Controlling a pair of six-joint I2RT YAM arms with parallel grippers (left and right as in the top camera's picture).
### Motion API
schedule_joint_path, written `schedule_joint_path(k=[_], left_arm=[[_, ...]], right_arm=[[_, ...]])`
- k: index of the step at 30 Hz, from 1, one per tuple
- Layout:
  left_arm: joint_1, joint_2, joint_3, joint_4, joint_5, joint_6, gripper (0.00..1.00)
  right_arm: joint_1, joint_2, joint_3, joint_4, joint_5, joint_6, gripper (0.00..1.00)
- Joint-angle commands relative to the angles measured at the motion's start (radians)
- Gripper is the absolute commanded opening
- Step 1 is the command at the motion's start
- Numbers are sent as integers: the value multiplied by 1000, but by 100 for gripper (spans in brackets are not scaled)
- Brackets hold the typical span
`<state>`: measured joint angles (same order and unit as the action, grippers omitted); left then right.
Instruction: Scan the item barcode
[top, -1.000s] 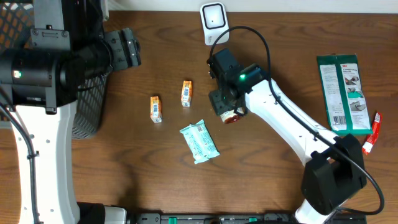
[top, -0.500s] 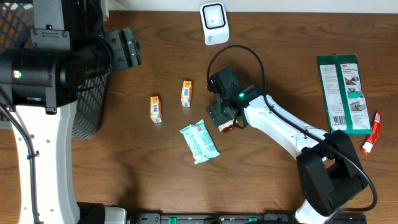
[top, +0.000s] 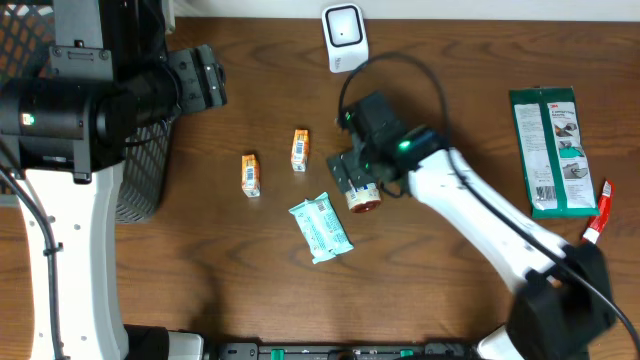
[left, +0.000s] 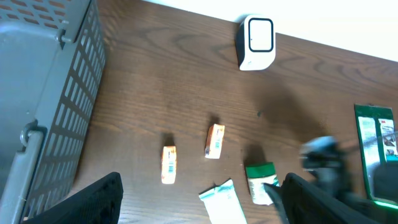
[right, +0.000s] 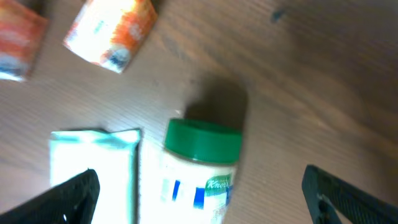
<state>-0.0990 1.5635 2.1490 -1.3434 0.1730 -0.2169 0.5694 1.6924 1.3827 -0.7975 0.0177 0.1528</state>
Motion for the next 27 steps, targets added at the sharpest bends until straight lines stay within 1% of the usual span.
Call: schedule_joint_path(k=[1, 5, 8, 12, 18, 21, 27], left_arm=[[5, 4, 9, -3, -10, -2, 82], [5, 4, 9, -3, -10, -2, 82], [5, 4, 9, -3, -10, -2, 82], [5, 4, 9, -3, -10, -2, 82], [5, 4, 9, -3, -10, -2, 82], [5, 4, 9, -3, -10, -2, 82], [5, 4, 9, -3, -10, -2, 82]], right_arm=[[-35, -42, 126, -107, -105, 51, 98], [-66, -7, 280, -350, -90, 50, 95], [-89, 29, 342, -437, -90, 85, 94], [-95, 95, 342, -441, -90, 116, 95], [-78, 253, 342, -433, -91, 133, 95], [-56, 341, 342, -422, -90, 147, 93], [-35, 451, 342, -349, -86, 170, 88]])
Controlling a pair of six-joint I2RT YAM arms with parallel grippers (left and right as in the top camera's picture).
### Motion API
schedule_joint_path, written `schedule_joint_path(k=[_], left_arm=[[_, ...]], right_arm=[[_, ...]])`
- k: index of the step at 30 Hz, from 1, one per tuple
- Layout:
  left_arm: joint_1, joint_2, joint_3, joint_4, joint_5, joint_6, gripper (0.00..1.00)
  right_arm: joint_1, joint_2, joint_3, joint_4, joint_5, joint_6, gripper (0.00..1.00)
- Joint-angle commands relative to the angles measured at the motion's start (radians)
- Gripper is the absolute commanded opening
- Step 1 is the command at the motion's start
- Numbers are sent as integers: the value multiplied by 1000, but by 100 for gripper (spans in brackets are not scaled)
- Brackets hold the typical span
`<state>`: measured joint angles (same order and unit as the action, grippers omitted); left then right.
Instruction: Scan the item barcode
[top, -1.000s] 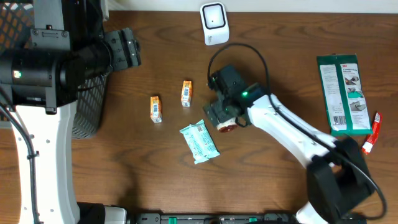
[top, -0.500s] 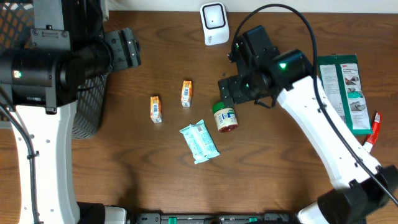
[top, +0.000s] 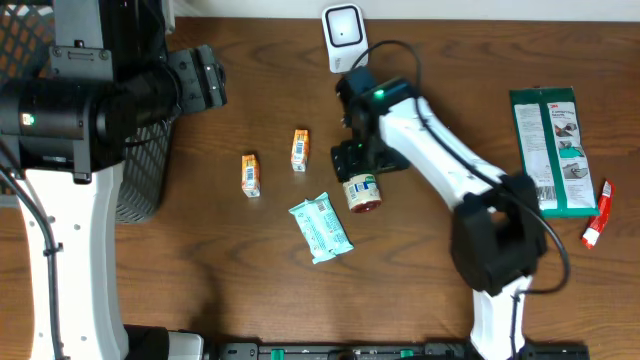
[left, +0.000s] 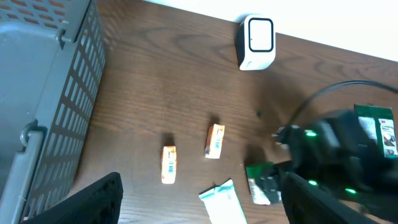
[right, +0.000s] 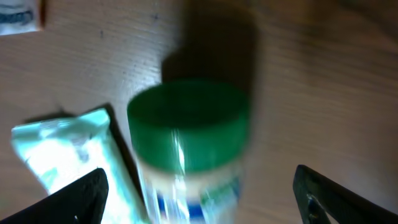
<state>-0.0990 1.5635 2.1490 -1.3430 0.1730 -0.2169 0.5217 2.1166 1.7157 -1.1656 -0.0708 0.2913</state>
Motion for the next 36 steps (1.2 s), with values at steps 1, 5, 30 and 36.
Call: schedule_joint_path(k=[1, 5, 30, 36], left_arm=[[5, 4, 9, -3, -10, -2, 82], [5, 4, 9, -3, -10, -2, 82], [5, 4, 9, -3, -10, -2, 82], [5, 4, 9, -3, -10, -2, 82]], right_arm=[[16, 38, 9, 38, 3, 31, 88], [30, 76, 9, 98, 58, 39, 85], [43, 82, 64, 43, 118, 74, 61], [43, 65, 85, 71, 77, 45, 53]])
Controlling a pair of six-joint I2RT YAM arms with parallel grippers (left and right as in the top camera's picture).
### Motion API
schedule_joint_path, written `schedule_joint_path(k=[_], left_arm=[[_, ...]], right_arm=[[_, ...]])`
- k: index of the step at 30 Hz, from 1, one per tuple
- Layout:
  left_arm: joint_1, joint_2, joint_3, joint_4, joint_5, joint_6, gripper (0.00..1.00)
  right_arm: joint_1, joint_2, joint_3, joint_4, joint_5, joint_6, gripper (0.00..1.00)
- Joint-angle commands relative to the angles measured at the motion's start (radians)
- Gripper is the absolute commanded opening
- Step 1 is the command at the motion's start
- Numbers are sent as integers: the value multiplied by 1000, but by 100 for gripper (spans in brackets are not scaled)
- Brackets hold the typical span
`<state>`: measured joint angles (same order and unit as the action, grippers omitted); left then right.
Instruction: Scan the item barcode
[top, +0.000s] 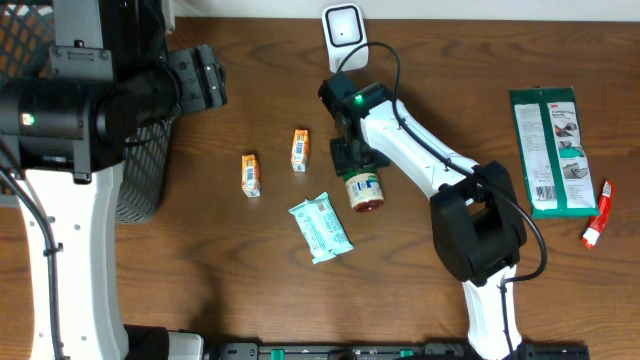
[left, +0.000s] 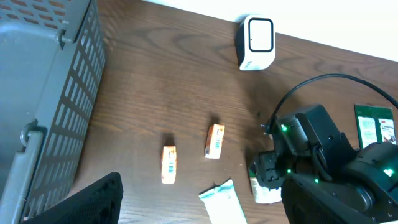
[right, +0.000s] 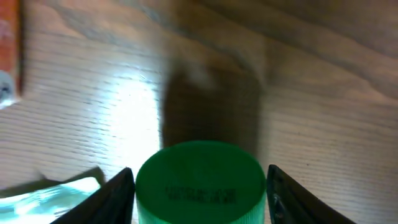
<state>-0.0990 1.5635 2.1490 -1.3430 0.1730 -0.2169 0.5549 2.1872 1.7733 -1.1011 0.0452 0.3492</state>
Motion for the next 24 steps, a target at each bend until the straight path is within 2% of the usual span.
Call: schedule_joint_path(k=[1, 6, 7, 8, 10, 11, 17, 24], left_arm=[[5, 4, 9, -3, -10, -2, 82], [5, 4, 9, -3, -10, -2, 82], [5, 4, 9, -3, -10, -2, 82], [5, 4, 9, -3, -10, -2, 82], [5, 4, 9, -3, -10, -2, 82], [5, 4, 9, -3, -10, -2, 82], [5, 4, 9, -3, -10, -2, 82], [5, 4, 9, -3, -10, -2, 82]], right_arm=[[10, -13, 31, 6, -39, -13, 50], [7, -52, 31, 5, -39, -13, 47], [7, -58, 31, 5, -39, -13, 50], [7, -64, 31, -3, -39, -13, 57], [7, -67, 31, -23, -40, -13, 87], [7, -67, 31, -37, -40, -9, 95], [12, -64, 0, -118, -17, 67, 99], [5, -64, -121, -29, -13, 122, 99]])
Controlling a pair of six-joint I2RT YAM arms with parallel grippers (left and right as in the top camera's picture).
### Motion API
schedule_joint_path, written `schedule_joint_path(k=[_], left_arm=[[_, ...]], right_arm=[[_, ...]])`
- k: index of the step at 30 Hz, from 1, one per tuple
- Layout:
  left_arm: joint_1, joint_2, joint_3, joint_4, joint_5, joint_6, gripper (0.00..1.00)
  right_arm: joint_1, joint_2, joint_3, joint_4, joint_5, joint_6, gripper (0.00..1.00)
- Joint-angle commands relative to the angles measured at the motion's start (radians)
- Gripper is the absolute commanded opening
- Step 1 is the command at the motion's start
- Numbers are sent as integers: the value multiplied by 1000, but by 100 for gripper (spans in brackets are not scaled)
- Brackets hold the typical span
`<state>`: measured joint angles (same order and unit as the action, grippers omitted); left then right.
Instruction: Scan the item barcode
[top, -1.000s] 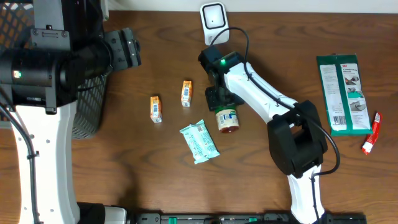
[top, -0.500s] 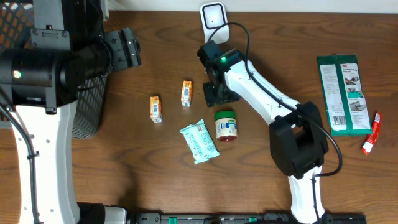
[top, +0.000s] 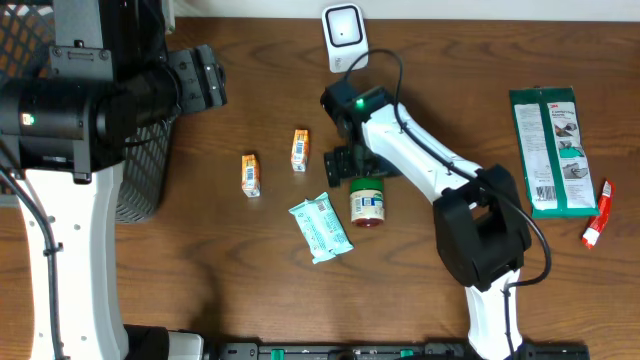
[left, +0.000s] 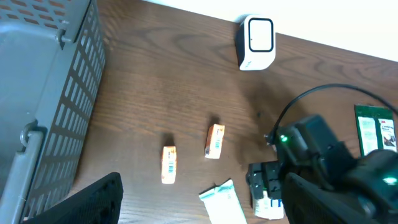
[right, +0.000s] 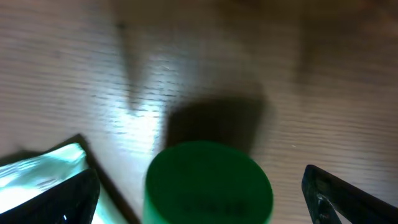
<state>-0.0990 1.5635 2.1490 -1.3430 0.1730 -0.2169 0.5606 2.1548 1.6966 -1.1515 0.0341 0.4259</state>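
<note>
A jar with a green lid and a white and blue label lies on the brown table, between a teal packet and bare wood. The white barcode scanner stands at the far edge, also in the left wrist view as the scanner. My right gripper hangs open just above the lid, with its fingers wide apart on either side and not touching it. From overhead, the right gripper covers the lid end. My left gripper is open, high over the table's left.
Two small orange boxes and a teal and white packet lie left of the jar. A green package and a red tube lie at the right. A grey mesh basket stands at the left edge.
My right gripper's fingers stood close against the lid's sides; now they are wide apart. The jar lies slightly nearer the front edge. The left arm has not moved.
My right gripper was open above the lying jar, seeing its lid and label. Then it was nearer the lid, then low with its fingers flanking it. Now the fingers are spread wide and the jar has shifted a little. The left arm stayed still throughout.
</note>
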Motion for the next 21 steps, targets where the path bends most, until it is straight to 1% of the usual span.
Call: schedule_joint_path(k=[1, 3, 4, 7, 10, 13, 17, 21], left_arm=[[5, 4, 9, -3, -10, -2, 82], [5, 4, 9, -3, -10, -2, 82], [5, 4, 9, -3, -10, -2, 82], [5, 4, 9, -3, -10, -2, 82], [5, 4, 9, -3, -10, -2, 82], [5, 4, 9, -3, -10, -2, 82], [5, 4, 9, -3, -10, -2, 82], [5, 4, 9, -3, -10, -2, 82]], right_arm=[[-4, -32, -57, 41, -24, 45, 99], [-9, -32, -71, 66, -65, 45, 99], [-10, -32, -72, 71, -70, 45, 94], [-10, -32, -72, 78, -70, 45, 72], [-9, -32, -72, 74, -79, 45, 60], [-10, -40, -65, 74, -95, 20, 56], [-17, -89, -35, 64, -95, -9, 45], [-14, -178, -29, 79, -87, -35, 44]])
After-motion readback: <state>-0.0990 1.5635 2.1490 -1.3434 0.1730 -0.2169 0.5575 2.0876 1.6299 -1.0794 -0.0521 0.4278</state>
